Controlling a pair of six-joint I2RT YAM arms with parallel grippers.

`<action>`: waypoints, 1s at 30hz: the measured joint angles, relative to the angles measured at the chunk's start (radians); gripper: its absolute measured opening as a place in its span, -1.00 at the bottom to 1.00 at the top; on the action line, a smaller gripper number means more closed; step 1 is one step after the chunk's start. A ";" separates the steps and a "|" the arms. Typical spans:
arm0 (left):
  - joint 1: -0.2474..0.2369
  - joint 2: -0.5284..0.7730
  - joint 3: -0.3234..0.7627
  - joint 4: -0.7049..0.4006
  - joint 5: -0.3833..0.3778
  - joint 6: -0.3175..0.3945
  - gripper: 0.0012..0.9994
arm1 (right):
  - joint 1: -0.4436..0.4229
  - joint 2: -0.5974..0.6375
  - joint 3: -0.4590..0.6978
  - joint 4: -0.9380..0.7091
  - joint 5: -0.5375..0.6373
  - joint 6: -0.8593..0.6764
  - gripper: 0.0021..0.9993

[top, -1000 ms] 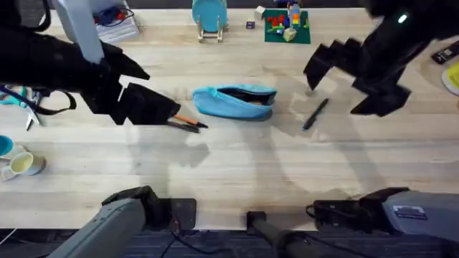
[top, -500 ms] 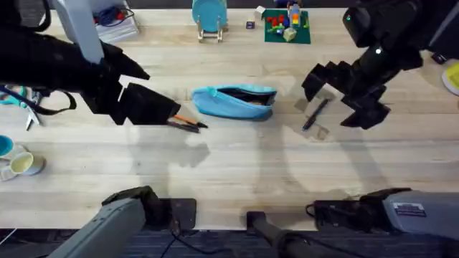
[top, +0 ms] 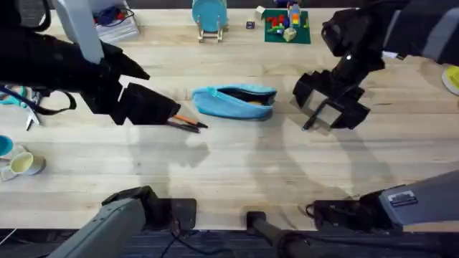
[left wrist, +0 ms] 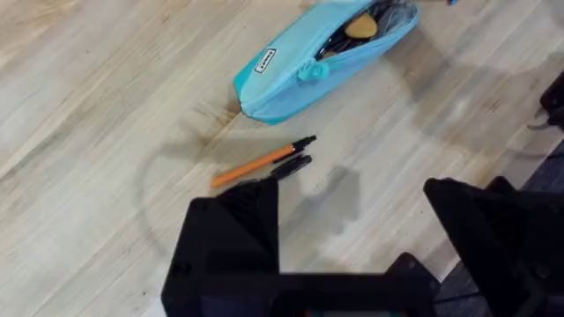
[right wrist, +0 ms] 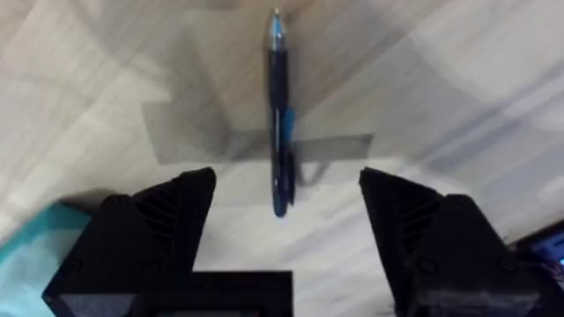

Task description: Unzip the bag, pick up the pens from the table one at a time and place them inside, then zip the bag closed.

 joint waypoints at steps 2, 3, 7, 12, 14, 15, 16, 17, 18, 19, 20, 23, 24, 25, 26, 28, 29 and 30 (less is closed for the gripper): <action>0.000 0.000 0.000 0.000 0.000 0.000 1.00 | 0.000 0.020 0.000 0.022 -0.002 -0.005 0.97; 0.000 0.000 0.000 0.000 0.000 0.000 1.00 | 0.000 0.027 0.000 0.032 -0.003 -0.008 0.97; 0.000 0.000 0.000 0.000 0.000 0.000 1.00 | 0.000 0.036 0.000 0.061 -0.003 -0.015 0.97; 0.000 0.000 0.000 0.000 0.000 0.000 1.00 | -0.002 0.036 0.000 0.075 -0.004 -0.015 0.95; 0.000 0.000 0.000 -0.002 0.000 0.000 1.00 | -0.002 0.036 -0.001 0.074 -0.004 -0.015 0.92; 0.000 0.000 0.000 -0.003 0.000 0.000 1.00 | -0.002 0.036 -0.001 0.075 -0.004 -0.016 0.91; 0.000 0.000 0.000 -0.004 0.000 0.000 1.00 | -0.002 0.036 -0.003 0.079 -0.005 -0.015 0.90; 0.000 0.000 0.000 -0.003 0.000 0.000 1.00 | -0.002 0.036 -0.007 0.085 -0.006 -0.016 0.90; 0.000 0.000 0.000 -0.003 0.000 0.000 1.00 | -0.002 0.036 -0.015 0.096 -0.009 -0.016 0.89; 0.000 0.000 0.000 -0.003 0.000 0.000 1.00 | -0.002 0.036 -0.025 0.111 -0.019 -0.016 0.89; 0.000 0.000 0.000 -0.003 0.000 0.000 1.00 | -0.003 0.033 -0.033 0.127 -0.028 -0.016 0.89; 0.000 0.000 0.000 -0.003 0.000 0.000 1.00 | -0.010 0.009 -0.066 0.162 -0.045 -0.018 0.89; 0.000 0.000 0.000 -0.003 0.000 0.000 1.00 | -0.010 0.000 -0.077 0.170 -0.046 -0.019 0.89; 0.000 0.000 0.000 -0.003 0.000 0.000 1.00 | -0.009 -0.005 -0.083 0.175 -0.046 -0.019 0.89; 0.000 0.000 0.000 -0.003 0.000 0.000 1.00 | -0.010 -0.010 -0.089 0.180 -0.046 -0.019 0.89; 0.000 0.000 0.000 -0.003 0.000 0.000 1.00 | -0.010 -0.014 -0.093 0.183 -0.046 -0.020 0.89; 0.000 0.000 0.000 -0.003 0.000 0.000 1.00 | -0.010 -0.015 -0.094 0.183 -0.046 -0.022 0.88; 0.000 0.000 0.000 -0.003 0.000 0.000 1.00 | -0.010 -0.015 -0.095 0.182 -0.045 -0.023 0.85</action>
